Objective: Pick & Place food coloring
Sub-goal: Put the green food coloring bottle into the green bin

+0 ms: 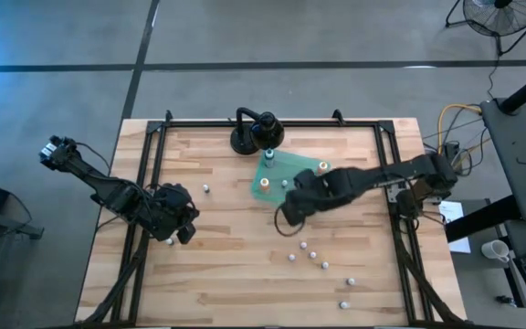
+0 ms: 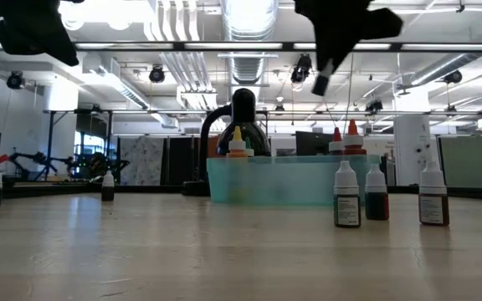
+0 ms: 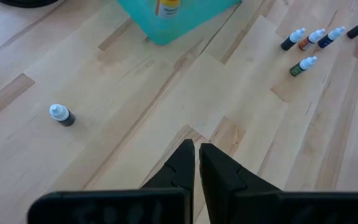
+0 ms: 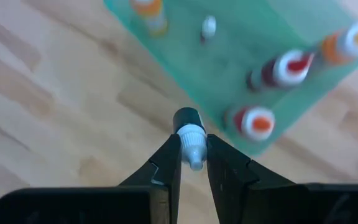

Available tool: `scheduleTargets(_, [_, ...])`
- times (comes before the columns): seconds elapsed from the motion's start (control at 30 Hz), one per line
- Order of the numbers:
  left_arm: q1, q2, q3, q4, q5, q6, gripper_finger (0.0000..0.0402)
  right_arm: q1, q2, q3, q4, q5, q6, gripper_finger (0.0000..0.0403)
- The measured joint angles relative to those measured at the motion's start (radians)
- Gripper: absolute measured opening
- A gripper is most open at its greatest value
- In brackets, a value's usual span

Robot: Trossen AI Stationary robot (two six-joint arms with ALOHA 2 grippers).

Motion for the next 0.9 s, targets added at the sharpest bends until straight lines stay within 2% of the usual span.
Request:
scheduleTargets(0.2, [0.0, 0.0, 0.0, 0.0, 0.0, 0.0, 0.0, -0.12, 0.0, 0.037, 0.036, 0.032, -0.137, 0.0056])
scheduleTargets(0.53, [0.0, 0.0, 0.0, 0.0, 0.0, 0.0, 0.0, -0.348, 0.0, 0.005, 0.137, 0.019, -0.338, 0.0056])
scheduleTargets(0.77, [0.0, 0.0, 0.0, 0.0, 0.0, 0.0, 0.0, -0.477, 0.004, -0.029, 0.14, -0.107, -0.359, 0.0056])
scheduleTargets(0.9, [0.0, 0.0, 0.0, 0.0, 0.0, 0.0, 0.0, -0.516, 0.055, -0.029, 0.137, -0.19, -0.356, 0.0056])
